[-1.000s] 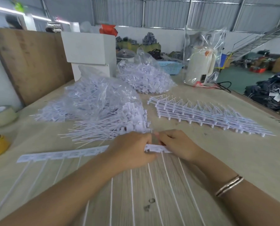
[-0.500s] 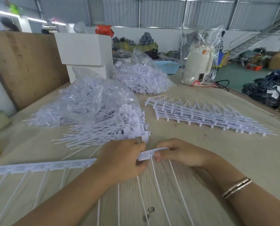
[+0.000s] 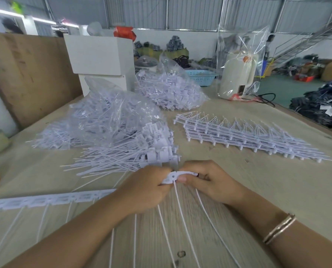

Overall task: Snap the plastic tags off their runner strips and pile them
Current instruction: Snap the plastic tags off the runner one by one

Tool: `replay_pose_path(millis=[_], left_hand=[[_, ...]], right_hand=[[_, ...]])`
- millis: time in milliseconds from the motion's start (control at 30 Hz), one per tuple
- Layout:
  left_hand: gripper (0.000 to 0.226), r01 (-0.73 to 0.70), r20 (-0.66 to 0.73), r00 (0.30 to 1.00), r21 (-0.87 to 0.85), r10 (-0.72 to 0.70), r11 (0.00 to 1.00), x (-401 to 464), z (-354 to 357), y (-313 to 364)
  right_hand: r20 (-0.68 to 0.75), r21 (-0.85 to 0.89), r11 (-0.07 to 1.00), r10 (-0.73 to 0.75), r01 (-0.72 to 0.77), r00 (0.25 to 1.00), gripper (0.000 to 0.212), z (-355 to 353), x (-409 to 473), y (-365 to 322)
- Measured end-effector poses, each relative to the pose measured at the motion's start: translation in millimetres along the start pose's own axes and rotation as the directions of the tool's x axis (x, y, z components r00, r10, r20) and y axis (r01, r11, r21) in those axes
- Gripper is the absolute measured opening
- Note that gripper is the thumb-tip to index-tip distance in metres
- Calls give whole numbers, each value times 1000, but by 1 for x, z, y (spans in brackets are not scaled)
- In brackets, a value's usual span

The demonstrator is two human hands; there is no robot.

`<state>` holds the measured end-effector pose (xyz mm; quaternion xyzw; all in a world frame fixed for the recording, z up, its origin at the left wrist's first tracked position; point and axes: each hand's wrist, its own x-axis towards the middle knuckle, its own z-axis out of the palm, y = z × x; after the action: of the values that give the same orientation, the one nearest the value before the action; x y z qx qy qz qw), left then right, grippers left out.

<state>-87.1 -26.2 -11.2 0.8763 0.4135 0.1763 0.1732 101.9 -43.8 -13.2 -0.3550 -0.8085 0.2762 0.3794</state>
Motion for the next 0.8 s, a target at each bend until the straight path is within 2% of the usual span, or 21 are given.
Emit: replay_pose_path(millis=[100, 167, 233, 267, 333, 367, 433, 467, 533, 600, 667, 733, 800], left_hand=[[27, 5, -11, 1000, -146, -7, 989, -1, -2, 3], [34, 61, -39, 996, -347, -79, 936, -4, -6, 2], [44, 61, -65, 993, -401, -96, 914, -8, -11, 2], [45, 30, -88, 994, -346, -65, 938, -9, -12, 2], [41, -33, -129, 992, -149, 14, 988, -10, -11, 3], [34, -48, -131, 990, -24, 44, 999, -10, -9, 5], [18, -40, -142, 988, 122, 58, 992, -11, -6, 8], [17, -31, -153, 987, 145, 53, 989, -12, -4, 9], [30, -7, -175, 984, 158, 35, 987, -13, -2, 10], [39, -6, -196, 980, 159, 37, 987, -14, 1, 15], [39, -31, -209, 976, 166, 66, 986, -15, 4, 22], [40, -59, -217, 972, 158, 93, 986, -16, 2, 25], [44, -97, -173, 978, 124, 118, 987, -18, -4, 23]], right_hand=[[-33, 2, 998, -69, 69, 997, 16, 1, 1, -5], [-178, 62, 994, -81, 93, 981, 21, -4, 2, -9], [-293, 130, 990, -7, 48, 956, 17, -16, -1, -6], [-275, 126, 992, 37, -2, 961, 20, -21, -3, -3], [-82, 18, 995, 102, -100, 991, 22, -27, -6, 1], [18, -72, 990, 120, -118, 993, 19, -27, -6, 2], [115, -225, 969, 135, -106, 984, 6, -24, -3, 4], [125, -282, 954, 143, -103, 982, 15, -22, -2, 4], [92, -330, 940, 121, -85, 988, 33, -19, 0, 4], [2, -229, 970, 77, -74, 997, 27, -12, -1, -4], [-36, -135, 988, 76, -81, 996, 34, -3, -1, -10], [10, -183, 982, 52, -49, 999, 40, 8, 1, -13], [37, -122, 991, 55, -50, 998, 28, 12, 2, -12]])
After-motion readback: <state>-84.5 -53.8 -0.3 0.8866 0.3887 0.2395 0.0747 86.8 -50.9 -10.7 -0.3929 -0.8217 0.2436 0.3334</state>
